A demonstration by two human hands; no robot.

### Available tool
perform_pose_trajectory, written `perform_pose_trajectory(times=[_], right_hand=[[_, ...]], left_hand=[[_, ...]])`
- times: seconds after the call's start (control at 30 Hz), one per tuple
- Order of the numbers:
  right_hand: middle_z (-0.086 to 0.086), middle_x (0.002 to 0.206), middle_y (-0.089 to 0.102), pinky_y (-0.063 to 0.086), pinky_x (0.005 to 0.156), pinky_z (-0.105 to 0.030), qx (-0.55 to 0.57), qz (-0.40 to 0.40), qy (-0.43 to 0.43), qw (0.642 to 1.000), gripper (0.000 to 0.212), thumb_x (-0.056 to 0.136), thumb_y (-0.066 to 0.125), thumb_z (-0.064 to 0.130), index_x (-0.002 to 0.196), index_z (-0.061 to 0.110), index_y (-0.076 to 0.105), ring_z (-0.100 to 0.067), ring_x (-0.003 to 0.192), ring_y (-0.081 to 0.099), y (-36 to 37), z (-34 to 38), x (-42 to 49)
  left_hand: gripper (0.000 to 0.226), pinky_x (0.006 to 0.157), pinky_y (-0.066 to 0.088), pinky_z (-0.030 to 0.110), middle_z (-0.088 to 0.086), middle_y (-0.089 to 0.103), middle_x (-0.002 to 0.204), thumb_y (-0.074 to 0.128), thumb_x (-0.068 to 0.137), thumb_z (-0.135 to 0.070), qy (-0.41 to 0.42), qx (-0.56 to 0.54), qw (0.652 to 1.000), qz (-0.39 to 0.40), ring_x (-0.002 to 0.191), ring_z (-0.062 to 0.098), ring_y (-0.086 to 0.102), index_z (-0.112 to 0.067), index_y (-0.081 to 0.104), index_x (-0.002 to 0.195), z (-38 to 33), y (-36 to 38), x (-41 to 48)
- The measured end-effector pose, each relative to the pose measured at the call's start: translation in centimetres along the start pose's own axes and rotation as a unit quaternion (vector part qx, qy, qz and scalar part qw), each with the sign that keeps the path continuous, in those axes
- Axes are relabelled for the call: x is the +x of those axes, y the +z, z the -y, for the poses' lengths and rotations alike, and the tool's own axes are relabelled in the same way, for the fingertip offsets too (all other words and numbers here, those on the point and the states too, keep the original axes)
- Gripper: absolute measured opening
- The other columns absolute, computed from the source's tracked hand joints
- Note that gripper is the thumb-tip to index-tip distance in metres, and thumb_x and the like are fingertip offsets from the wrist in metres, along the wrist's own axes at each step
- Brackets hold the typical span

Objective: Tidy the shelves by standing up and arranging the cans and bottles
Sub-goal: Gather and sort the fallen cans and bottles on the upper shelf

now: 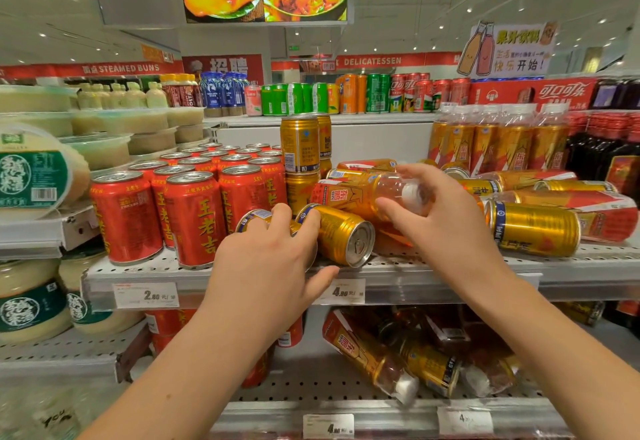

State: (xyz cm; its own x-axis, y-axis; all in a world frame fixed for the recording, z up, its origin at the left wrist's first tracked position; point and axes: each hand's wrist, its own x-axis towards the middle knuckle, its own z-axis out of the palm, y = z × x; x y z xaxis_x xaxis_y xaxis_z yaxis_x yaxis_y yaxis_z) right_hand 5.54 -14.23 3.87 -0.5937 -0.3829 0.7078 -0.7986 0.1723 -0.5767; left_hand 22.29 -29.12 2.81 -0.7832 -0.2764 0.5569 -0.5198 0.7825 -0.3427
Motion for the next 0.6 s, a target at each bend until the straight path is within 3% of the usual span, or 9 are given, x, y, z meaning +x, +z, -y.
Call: perform_pose_trajectory(times=[0.2,0.27,0.33,0.43,0.6], right_hand=[[0.015,0.120,0.063,0.054,0.089,-0.025,0.045,-0.042,0.009,0.998,0.049,0.085,0.076,0.044,0.131,0.035,0.060,-0.003,0.103,0.064,-2.3,0.2,0.6],[0.015,0.119,0.064,0.058,0.088,-0.039,0.061,-0.049,0.012,0.997,0.048,0.085,0.076,0.045,0.130,0.037,0.060,-0.013,0.099,0.069,-3.4,0.1,0.8],[0.016,0.119,0.065,0.058,0.087,-0.042,0.060,-0.056,0.010,0.997,0.047,0.085,0.076,0.047,0.128,0.038,0.060,-0.016,0.100,0.070,-4.3,-0.1,0.8],[0.019,0.118,0.064,0.058,0.087,-0.040,0.062,-0.063,0.005,0.996,0.046,0.084,0.076,0.047,0.127,0.039,0.061,-0.014,0.100,0.069,-5.4,-0.5,0.7],[0.030,0.114,0.061,0.049,0.081,-0.007,0.050,-0.074,-0.017,0.996,0.044,0.083,0.075,0.050,0.124,0.042,0.062,0.008,0.104,0.059,-6.3,-1.4,0.8]], left_hand=[[0.070,0.051,0.026,0.028,0.003,0.055,0.112,0.038,0.089,-0.075,0.016,0.001,1.000,-0.011,0.086,0.022,0.058,-0.029,0.046,0.142,-0.9,0.6,1.3],[0.069,0.054,0.030,0.029,0.003,0.055,0.119,0.038,0.091,-0.072,0.027,-0.009,1.000,-0.013,0.091,0.022,0.057,-0.029,0.042,0.145,-1.4,1.2,1.9],[0.066,0.055,0.037,0.030,0.004,0.056,0.128,0.043,0.092,-0.067,0.034,-0.025,0.999,-0.014,0.095,0.024,0.059,-0.028,0.043,0.146,-1.8,1.7,2.4],[0.062,0.052,0.043,0.031,0.005,0.059,0.128,0.052,0.091,-0.060,0.026,-0.058,0.998,-0.022,0.093,0.025,0.061,-0.025,0.050,0.143,-2.4,2.0,2.9],[0.072,0.053,0.040,0.029,0.007,0.057,0.128,0.048,0.092,-0.068,-0.033,-0.090,0.994,-0.046,0.091,0.025,0.063,-0.019,0.050,0.143,-2.8,1.7,3.1]])
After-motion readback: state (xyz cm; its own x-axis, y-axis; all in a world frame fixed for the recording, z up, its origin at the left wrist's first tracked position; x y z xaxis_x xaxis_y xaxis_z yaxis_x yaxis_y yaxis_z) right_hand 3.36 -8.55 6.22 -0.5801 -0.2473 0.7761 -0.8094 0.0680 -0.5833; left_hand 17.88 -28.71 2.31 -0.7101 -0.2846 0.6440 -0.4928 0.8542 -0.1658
